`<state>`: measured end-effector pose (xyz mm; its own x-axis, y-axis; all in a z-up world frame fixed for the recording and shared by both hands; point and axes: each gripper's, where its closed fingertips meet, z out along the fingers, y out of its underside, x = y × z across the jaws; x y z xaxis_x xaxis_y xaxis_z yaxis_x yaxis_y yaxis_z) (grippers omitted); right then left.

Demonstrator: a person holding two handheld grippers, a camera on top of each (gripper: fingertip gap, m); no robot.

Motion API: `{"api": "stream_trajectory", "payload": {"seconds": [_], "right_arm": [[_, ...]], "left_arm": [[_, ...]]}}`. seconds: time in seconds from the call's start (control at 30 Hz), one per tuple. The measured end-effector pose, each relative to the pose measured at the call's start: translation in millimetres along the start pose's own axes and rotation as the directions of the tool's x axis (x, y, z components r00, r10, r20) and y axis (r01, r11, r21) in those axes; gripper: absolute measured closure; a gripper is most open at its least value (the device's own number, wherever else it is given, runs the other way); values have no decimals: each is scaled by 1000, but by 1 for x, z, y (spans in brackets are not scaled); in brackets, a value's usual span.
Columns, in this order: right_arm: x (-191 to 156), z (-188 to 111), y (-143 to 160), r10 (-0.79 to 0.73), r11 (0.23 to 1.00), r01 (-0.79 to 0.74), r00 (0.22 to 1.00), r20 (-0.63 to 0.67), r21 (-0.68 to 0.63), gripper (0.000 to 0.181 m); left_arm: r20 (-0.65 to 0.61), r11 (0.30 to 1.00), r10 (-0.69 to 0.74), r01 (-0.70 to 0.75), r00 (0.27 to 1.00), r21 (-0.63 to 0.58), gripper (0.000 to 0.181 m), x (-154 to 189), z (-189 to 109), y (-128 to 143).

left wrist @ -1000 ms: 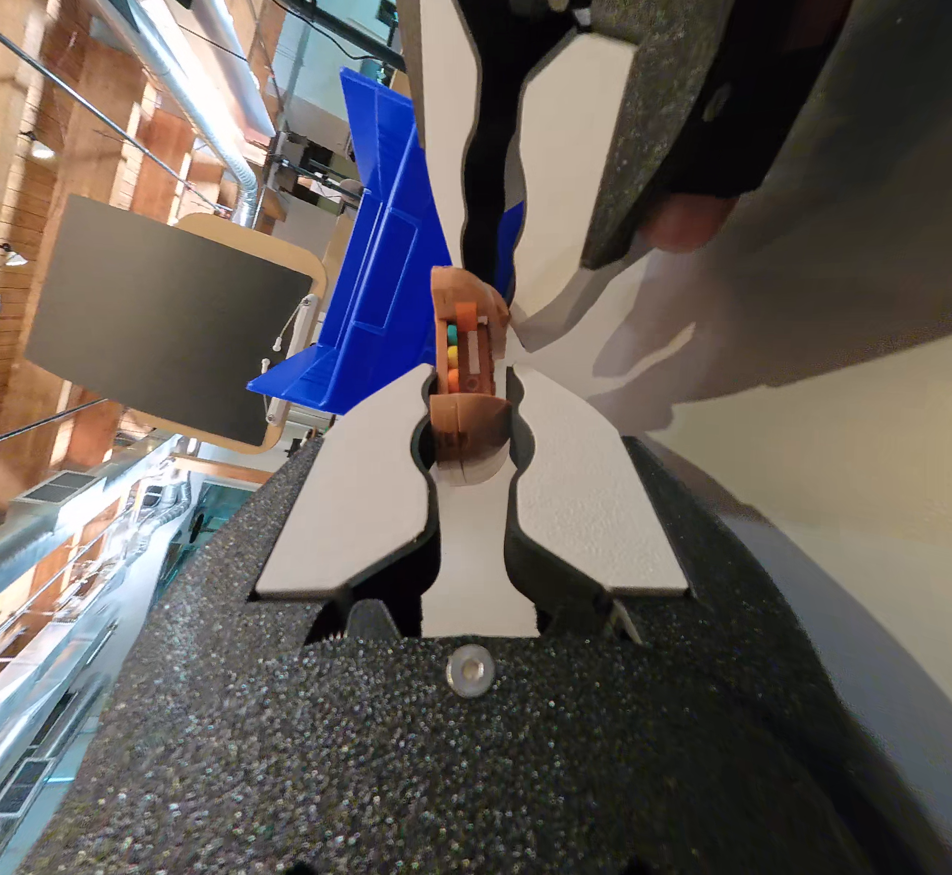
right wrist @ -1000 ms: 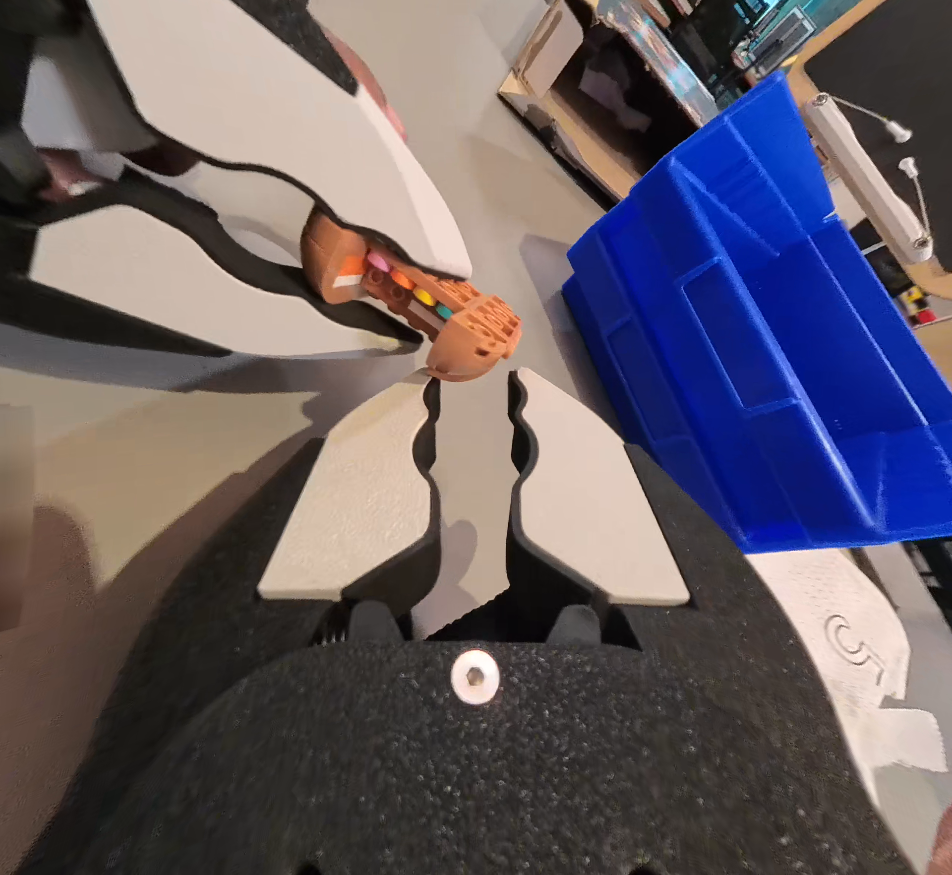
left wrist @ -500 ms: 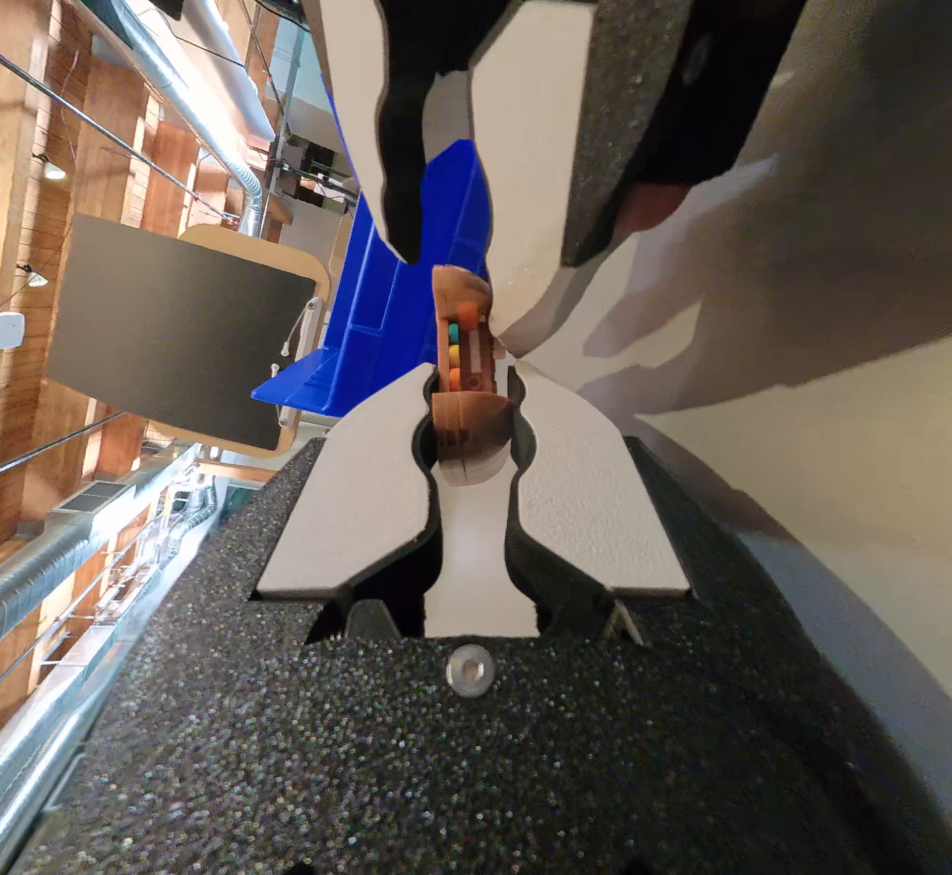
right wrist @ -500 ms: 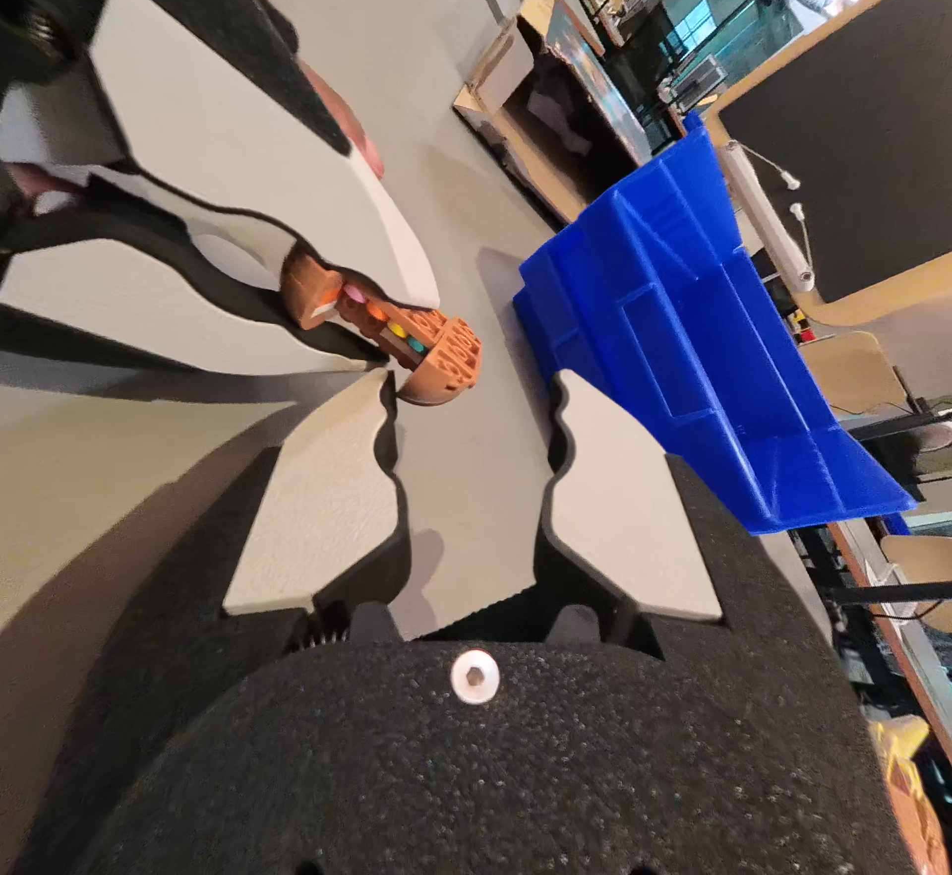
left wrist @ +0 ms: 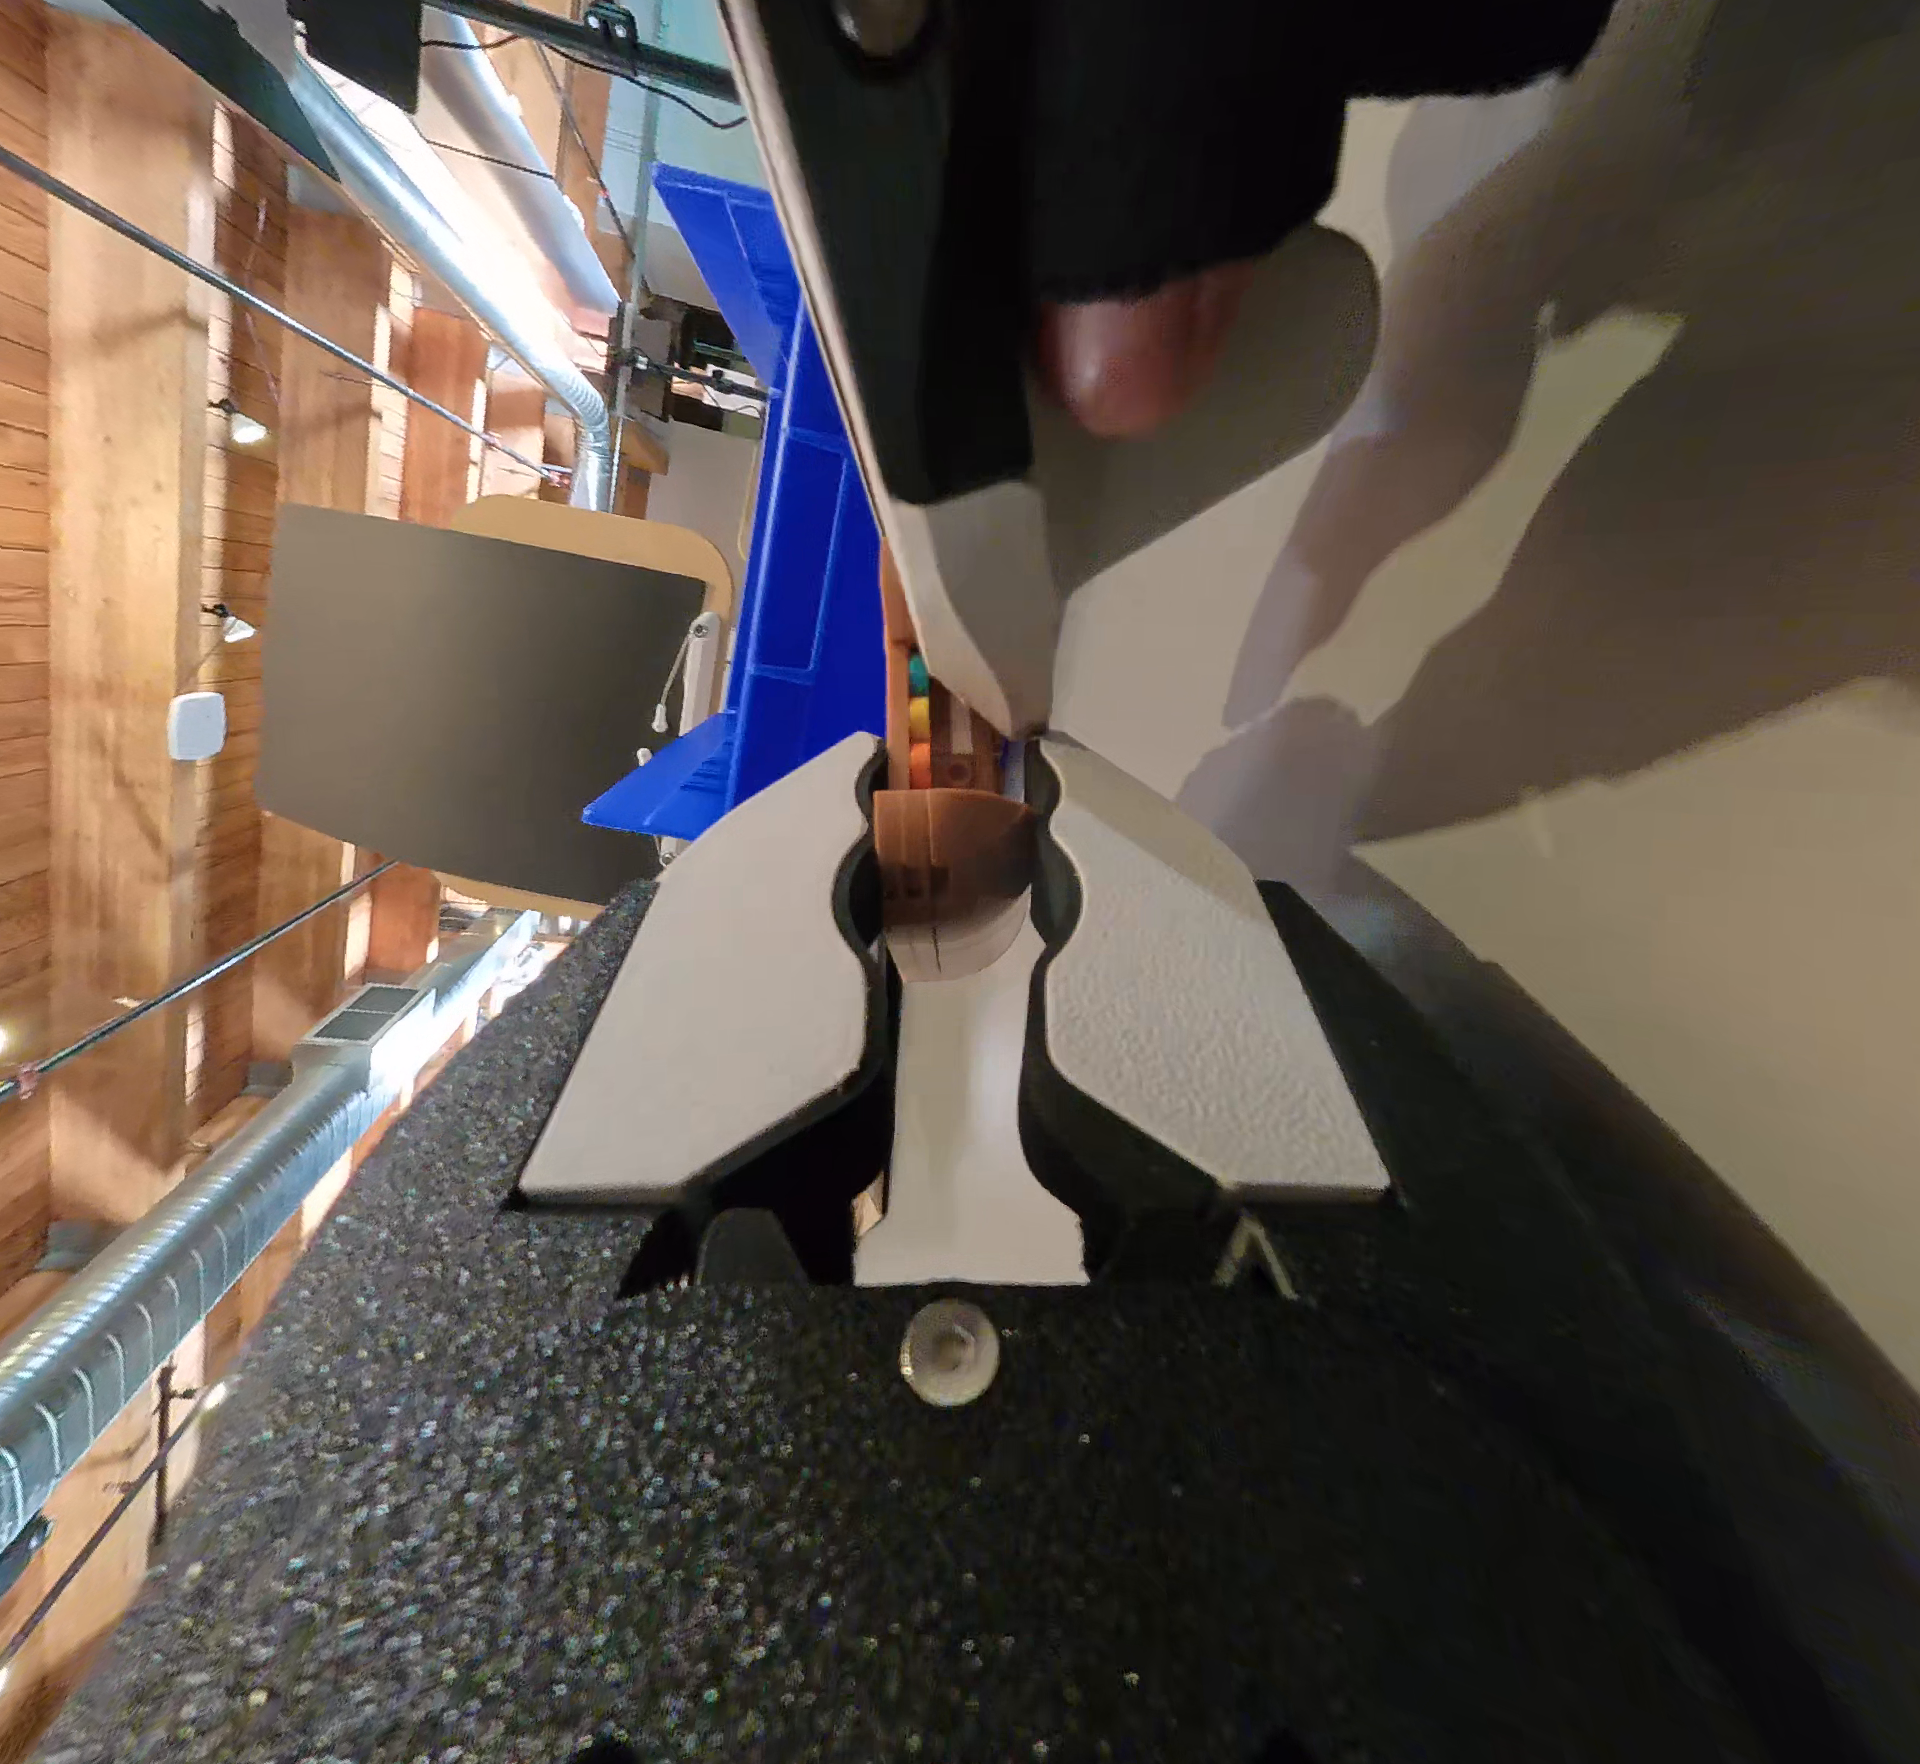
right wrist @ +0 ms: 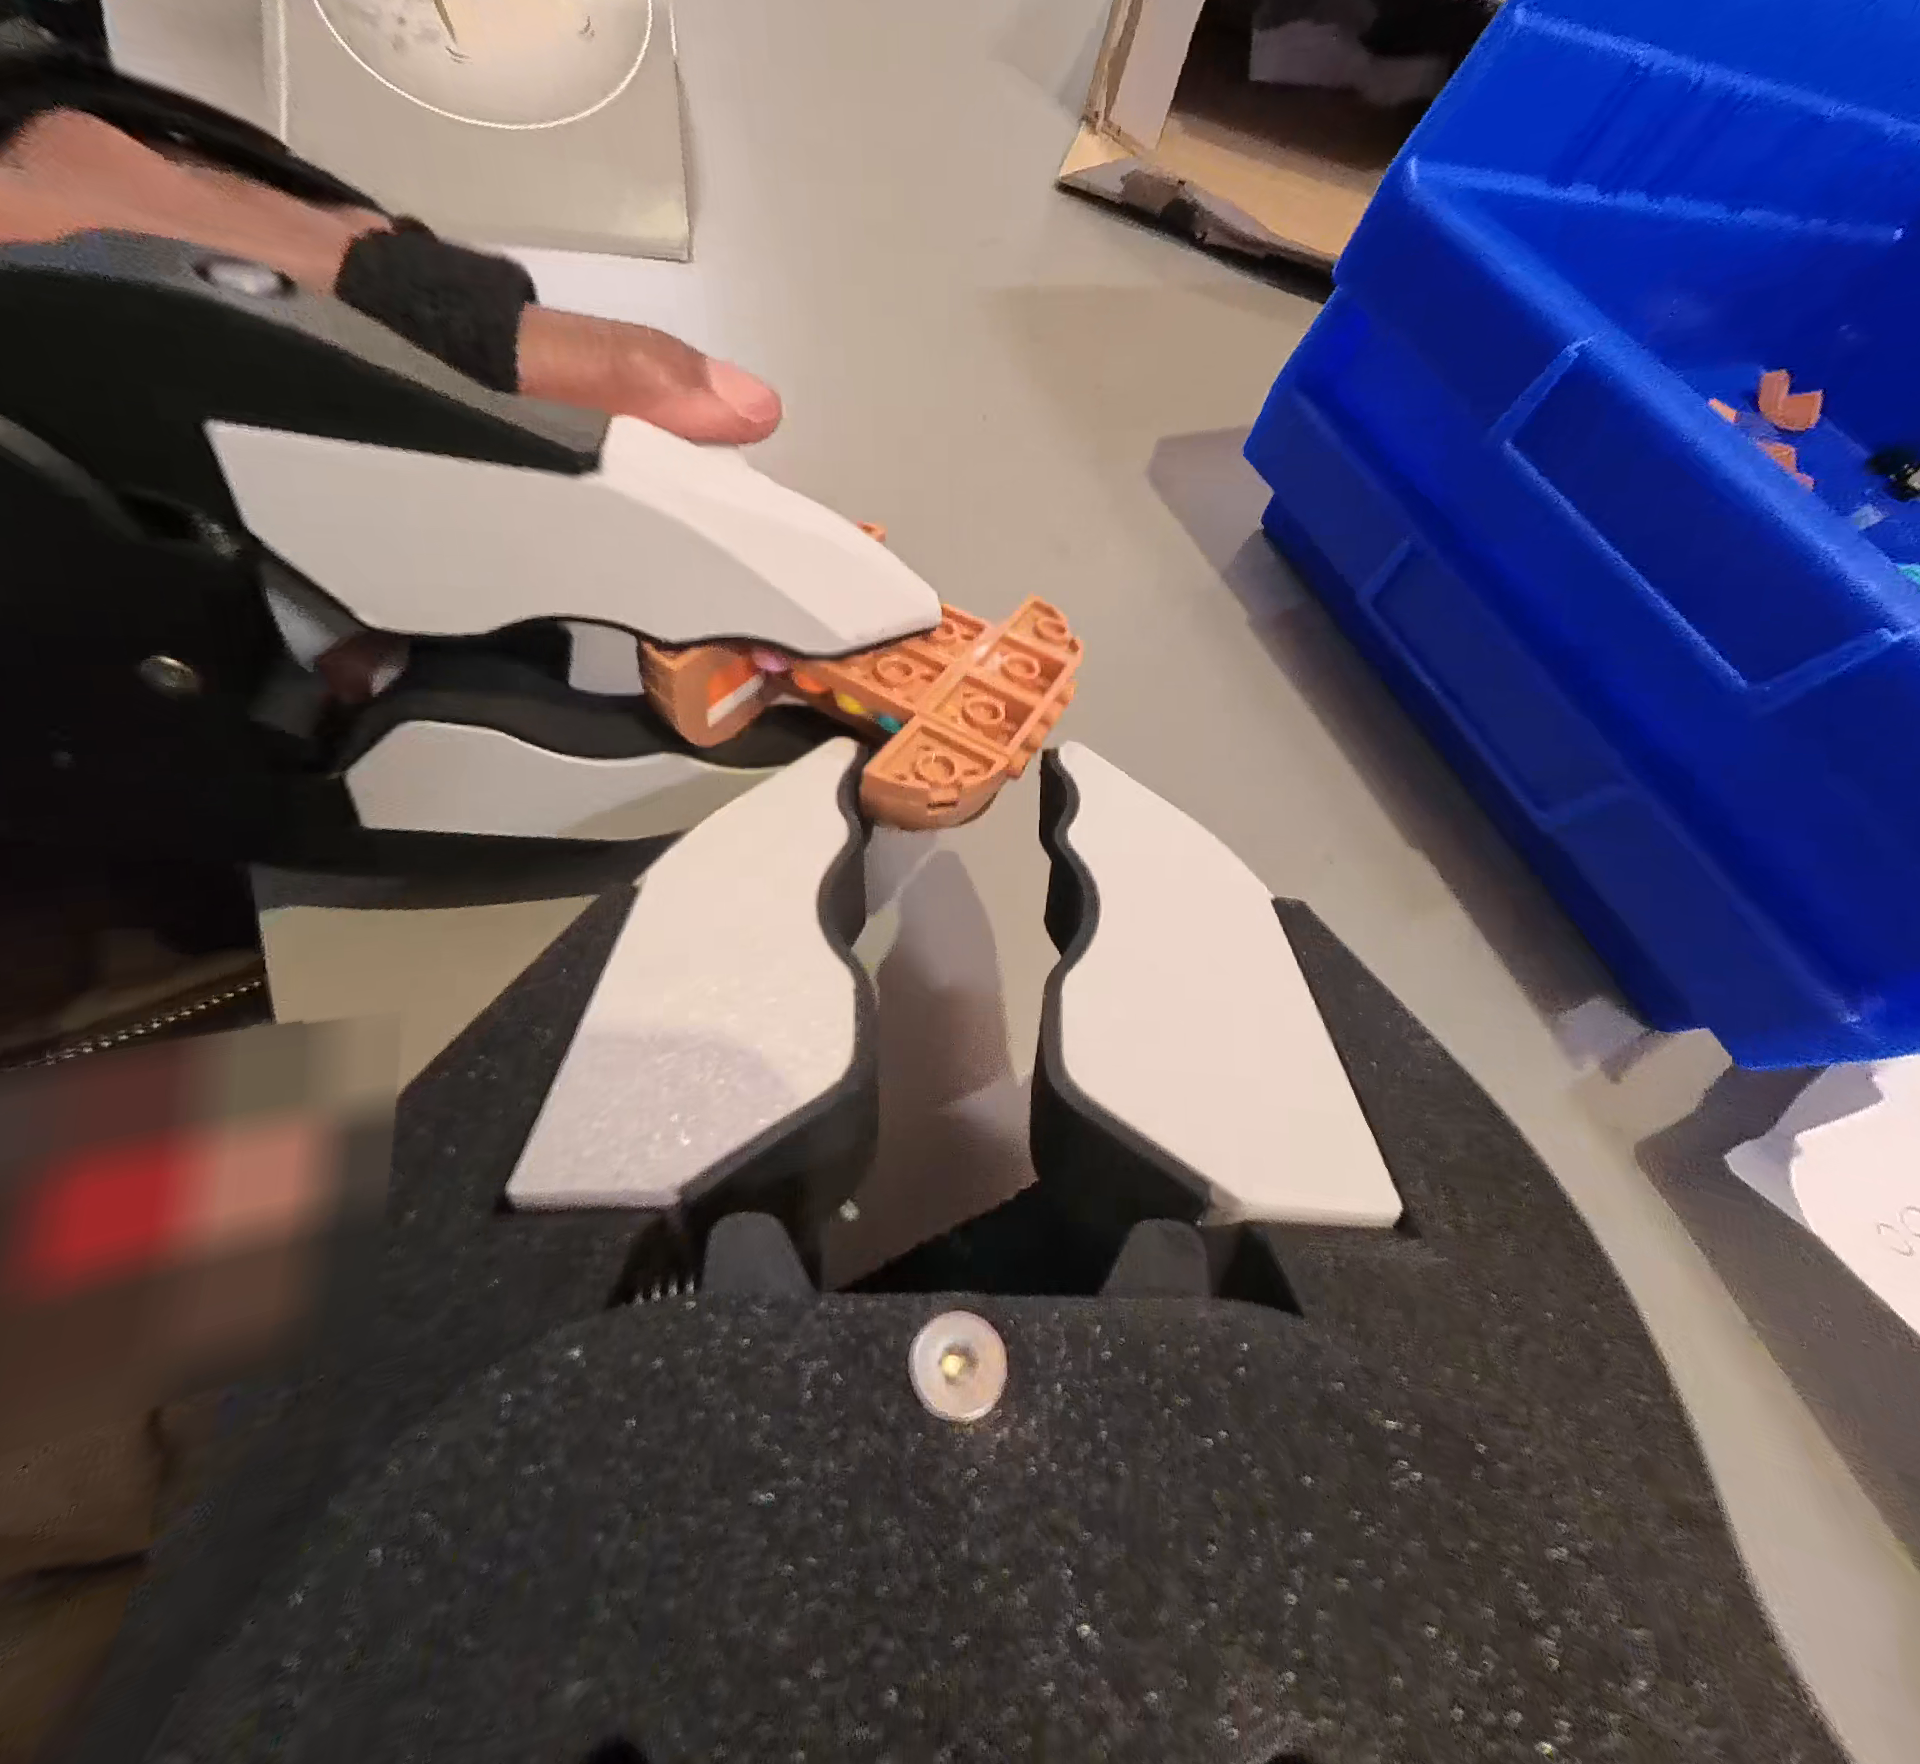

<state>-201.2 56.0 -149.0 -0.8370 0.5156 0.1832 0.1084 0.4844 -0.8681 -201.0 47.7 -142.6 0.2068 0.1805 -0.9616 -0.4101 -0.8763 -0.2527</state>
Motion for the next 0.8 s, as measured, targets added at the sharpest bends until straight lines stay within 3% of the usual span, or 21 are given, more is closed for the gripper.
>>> {"api": "stream_trajectory", "payload": {"seconds": [0.13,0.57,0.8], "right_arm": [[2,2,-3,-70,997,72,996,-58,29,153],[4,8,14,-181,979,167,975,-127,-115,155],[2,7,21,-334,936,325,941,-48,-133,154]], "left_arm": [[-1,1000,-12,12,1000,-10,157,-1,1,2],[-68,996,83,-85,994,-24,157,15,2,3],[-105,995,99,-96,990,29,156,20,0,-3]]}}
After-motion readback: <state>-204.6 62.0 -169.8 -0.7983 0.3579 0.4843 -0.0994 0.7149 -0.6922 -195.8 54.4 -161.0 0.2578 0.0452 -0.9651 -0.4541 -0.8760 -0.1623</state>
